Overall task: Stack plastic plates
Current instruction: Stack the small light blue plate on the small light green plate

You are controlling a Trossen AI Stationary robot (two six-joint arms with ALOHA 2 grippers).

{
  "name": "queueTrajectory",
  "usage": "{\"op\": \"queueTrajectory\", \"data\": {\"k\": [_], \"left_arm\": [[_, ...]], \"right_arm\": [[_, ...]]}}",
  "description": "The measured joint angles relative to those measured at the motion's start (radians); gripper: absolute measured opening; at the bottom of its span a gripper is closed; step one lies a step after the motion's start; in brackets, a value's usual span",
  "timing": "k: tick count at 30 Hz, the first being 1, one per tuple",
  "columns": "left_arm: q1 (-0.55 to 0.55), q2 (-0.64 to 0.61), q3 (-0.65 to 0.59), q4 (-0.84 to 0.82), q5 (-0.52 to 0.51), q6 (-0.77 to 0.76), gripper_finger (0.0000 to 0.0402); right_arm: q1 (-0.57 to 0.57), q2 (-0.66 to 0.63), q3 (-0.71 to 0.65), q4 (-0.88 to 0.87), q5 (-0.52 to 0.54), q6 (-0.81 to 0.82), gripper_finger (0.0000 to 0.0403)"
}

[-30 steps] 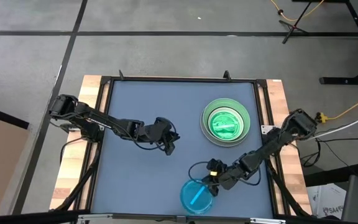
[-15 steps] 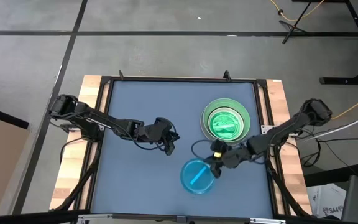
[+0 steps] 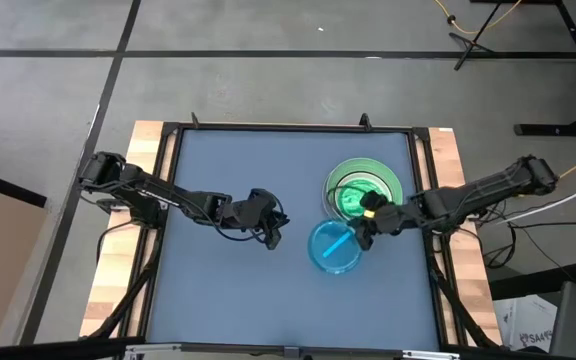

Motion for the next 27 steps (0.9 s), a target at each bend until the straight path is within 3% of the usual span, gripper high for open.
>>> {"op": "queueTrajectory", "data": {"k": [8, 18, 27], "left_arm": [[0.000, 0.000, 0.000, 0.000, -0.001, 0.000, 0.0070], [0.000, 0.000, 0.000, 0.000, -0.001, 0.000, 0.0070], [0.000, 0.000, 0.000, 0.000, -0.002, 0.000, 0.0070]], "right_arm": [[-0.127, -0.087, 0.000, -0.156, 0.033, -0.047, 0.0000], [-0.349, -0.102, 0.000, -0.312, 0.021, -0.177, 0.0000], [-0.589, -0.102, 0.000, -0.332, -0.106, -0.410, 0.0000]]}}
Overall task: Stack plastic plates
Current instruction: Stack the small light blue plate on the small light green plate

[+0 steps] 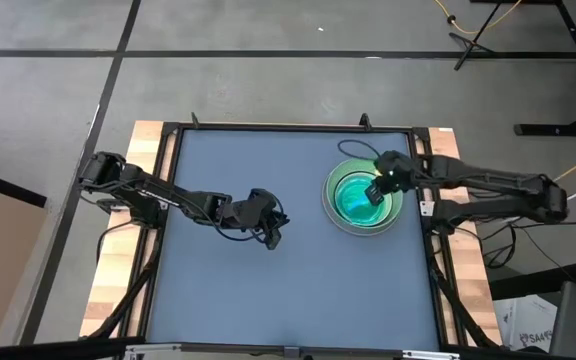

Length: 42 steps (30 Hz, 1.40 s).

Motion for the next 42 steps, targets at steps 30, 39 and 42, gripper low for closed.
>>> {"op": "queueTrajectory", "data": {"k": [30, 39, 42], "left_arm": [[0.000, 0.000, 0.000, 0.000, -0.002, 0.000, 0.0070], [0.000, 0.000, 0.000, 0.000, -0.027, 0.000, 0.0070], [0.000, 0.000, 0.000, 0.000, -0.027, 0.000, 0.0070]], "right_arm": [[-0.334, 0.015, 0.000, 0.002, -0.271, -0.372, 0.0000], [-0.333, 0.015, 0.000, 0.001, -0.272, -0.364, 0.0000], [-0.333, 0.015, 0.000, -0.003, -0.299, -0.363, 0.0000]]}}
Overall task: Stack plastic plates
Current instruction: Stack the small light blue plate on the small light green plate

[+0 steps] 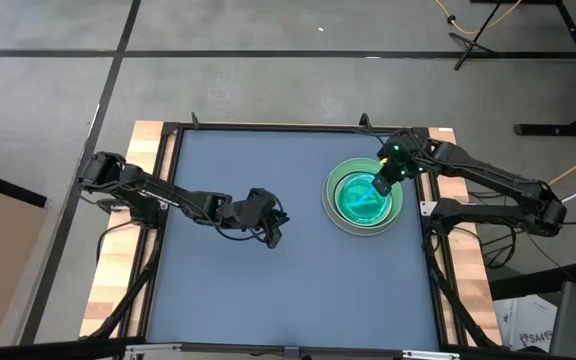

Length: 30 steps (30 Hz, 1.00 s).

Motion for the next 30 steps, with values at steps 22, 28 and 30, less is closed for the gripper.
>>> {"op": "queueTrajectory", "data": {"k": [22, 28, 30], "left_arm": [[0.000, 0.000, 0.000, 0.000, 0.000, 0.000, 0.0070], [0.000, 0.000, 0.000, 0.000, 0.000, 0.000, 0.0070], [0.000, 0.000, 0.000, 0.000, 0.000, 0.000, 0.0070]], "right_arm": [[0.001, 0.038, 0.000, -0.004, -0.015, 0.029, 0.0000], [0.001, 0.106, 0.000, 0.007, -0.016, 0.029, 0.0000], [0.001, 0.121, 0.000, 0.008, -0.016, 0.029, 0.0000]]}}
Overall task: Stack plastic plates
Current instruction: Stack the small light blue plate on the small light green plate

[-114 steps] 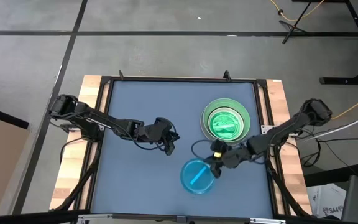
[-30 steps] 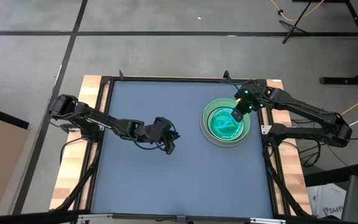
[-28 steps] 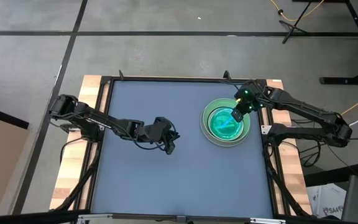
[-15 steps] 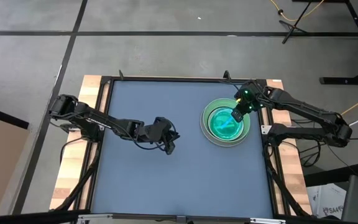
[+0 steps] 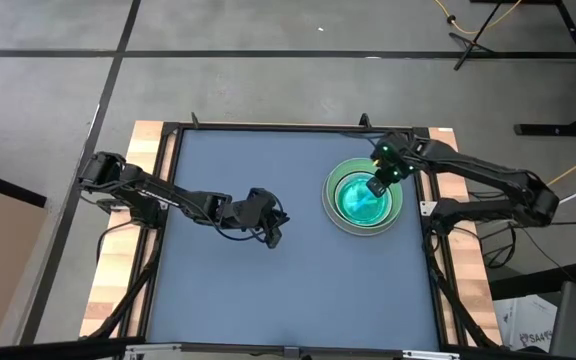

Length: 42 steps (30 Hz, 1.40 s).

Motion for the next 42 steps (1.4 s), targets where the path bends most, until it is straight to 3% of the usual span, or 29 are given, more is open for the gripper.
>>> {"op": "queueTrajectory", "data": {"k": [27, 37, 42], "left_arm": [[0.000, 0.000, 0.000, 0.000, 0.000, 0.000, 0.0070], [0.000, 0.000, 0.000, 0.000, 0.000, 0.000, 0.0070], [0.000, 0.000, 0.000, 0.000, 0.000, 0.000, 0.0070]], "right_arm": [[-0.001, 0.072, 0.000, 0.005, 0.002, -0.001, 0.0003], [-0.001, 0.072, -0.001, 0.005, 0.003, -0.001, 0.0091], [-0.001, 0.072, -0.001, 0.005, 0.003, -0.001, 0.0115]]}}
